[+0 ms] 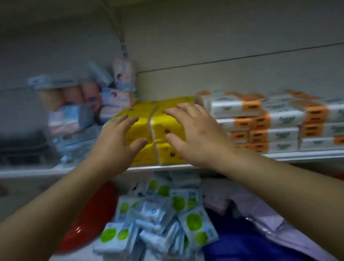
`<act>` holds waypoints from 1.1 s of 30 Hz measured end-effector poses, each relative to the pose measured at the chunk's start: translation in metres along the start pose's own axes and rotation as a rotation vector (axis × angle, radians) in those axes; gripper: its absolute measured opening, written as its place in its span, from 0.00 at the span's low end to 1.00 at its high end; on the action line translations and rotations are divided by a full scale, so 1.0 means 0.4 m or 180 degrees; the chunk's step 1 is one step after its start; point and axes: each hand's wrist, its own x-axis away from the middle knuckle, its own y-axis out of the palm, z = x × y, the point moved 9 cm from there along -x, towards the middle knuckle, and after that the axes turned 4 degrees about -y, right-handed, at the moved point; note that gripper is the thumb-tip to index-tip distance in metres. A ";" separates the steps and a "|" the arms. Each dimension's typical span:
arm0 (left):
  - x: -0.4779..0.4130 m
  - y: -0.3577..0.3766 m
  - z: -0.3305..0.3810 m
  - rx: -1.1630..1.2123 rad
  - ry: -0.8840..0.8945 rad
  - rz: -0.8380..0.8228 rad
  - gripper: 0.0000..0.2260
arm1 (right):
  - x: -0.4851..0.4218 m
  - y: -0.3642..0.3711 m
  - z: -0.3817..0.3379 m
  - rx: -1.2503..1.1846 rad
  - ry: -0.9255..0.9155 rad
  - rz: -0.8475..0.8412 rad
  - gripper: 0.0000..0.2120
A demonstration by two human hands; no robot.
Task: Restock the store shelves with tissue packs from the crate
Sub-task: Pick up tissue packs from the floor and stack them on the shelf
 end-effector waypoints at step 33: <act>1.310 0.333 -1.099 0.0056 -0.3619 -0.2636 0.30 | 1.049 1.274 -0.794 -0.2429 0.3310 -0.3988 0.35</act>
